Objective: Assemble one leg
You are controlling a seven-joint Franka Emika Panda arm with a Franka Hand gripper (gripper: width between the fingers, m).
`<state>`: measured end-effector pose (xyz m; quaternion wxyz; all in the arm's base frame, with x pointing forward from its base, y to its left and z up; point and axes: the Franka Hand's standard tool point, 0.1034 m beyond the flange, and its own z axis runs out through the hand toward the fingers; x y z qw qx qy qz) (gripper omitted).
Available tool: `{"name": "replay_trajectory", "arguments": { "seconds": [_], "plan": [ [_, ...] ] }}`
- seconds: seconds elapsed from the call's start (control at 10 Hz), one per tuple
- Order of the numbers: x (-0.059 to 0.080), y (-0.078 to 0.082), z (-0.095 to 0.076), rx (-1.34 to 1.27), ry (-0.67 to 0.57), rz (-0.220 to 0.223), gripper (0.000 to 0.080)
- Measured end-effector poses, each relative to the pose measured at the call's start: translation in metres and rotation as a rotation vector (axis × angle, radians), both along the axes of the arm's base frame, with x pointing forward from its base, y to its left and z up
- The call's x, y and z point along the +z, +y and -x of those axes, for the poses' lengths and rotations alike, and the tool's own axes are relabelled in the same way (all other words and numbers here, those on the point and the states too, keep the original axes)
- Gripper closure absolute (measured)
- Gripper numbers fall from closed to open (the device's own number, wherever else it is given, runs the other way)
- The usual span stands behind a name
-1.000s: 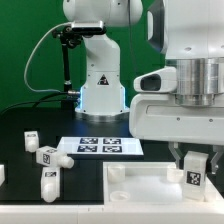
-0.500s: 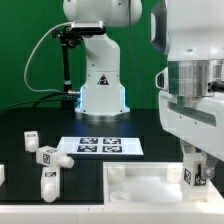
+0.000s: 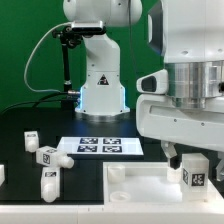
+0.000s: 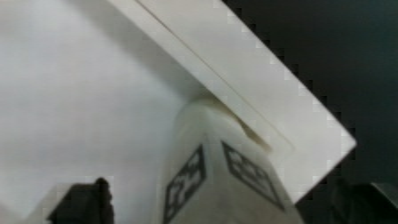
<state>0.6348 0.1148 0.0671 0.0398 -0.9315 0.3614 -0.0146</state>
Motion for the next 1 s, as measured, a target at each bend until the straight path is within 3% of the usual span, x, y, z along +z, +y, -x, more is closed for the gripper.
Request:
{"name": "replay_trajectory", "arguments": {
  "seconds": [0.3, 0.5, 0.6, 0.7, 0.8, 1.0],
  "plan": [
    [0.0003, -0.0042, -0.0015, 0.228, -0.018, 0.023, 0.0151],
    [0.0013, -0.0098, -0.0036, 0.643, -0.035, 0.083, 0.0151],
    [0.0011, -0.0100, -0.0035, 0.611, -0.034, 0.080, 0.0151],
    [0.0011, -0.0103, -0.0036, 0.593, -0.033, 0.081, 0.0270],
    [0.0011, -0.0104, -0.0036, 0.594, -0.033, 0.081, 0.0270],
    [0.0011, -0.0099, -0.0035, 0.480, -0.029, 0.072, 0.0514]
  ]
}}
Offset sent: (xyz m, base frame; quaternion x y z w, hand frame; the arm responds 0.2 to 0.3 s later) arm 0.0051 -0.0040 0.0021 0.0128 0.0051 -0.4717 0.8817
